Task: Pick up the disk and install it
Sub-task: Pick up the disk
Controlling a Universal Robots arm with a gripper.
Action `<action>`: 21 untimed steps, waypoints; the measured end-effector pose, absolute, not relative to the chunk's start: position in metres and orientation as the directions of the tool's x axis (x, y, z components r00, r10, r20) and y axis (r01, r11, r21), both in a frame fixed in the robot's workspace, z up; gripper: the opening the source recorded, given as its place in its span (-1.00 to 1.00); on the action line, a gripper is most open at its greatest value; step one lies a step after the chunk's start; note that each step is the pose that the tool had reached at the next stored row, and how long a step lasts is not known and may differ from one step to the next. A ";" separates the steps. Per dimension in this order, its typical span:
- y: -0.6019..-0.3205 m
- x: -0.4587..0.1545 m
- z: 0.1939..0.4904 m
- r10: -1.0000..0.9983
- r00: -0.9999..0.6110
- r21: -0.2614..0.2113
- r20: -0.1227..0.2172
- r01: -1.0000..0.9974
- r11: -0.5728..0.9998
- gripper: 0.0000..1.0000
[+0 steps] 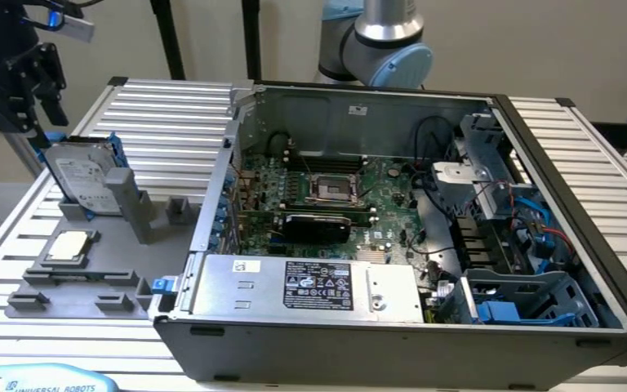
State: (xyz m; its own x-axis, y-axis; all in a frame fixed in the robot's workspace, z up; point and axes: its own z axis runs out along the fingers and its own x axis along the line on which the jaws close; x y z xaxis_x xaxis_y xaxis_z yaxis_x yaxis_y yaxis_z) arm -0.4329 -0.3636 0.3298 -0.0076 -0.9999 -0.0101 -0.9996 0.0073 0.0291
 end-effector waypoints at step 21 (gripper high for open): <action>-0.364 -0.437 0.293 -1.000 -0.008 0.013 -0.011 -1.000 0.007 0.12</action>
State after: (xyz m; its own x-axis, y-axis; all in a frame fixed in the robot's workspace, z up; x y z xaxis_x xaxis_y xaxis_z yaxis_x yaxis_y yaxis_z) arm -0.4367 -0.3641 0.2928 -0.0075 -0.9999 -0.0111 -0.9999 0.0074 0.0127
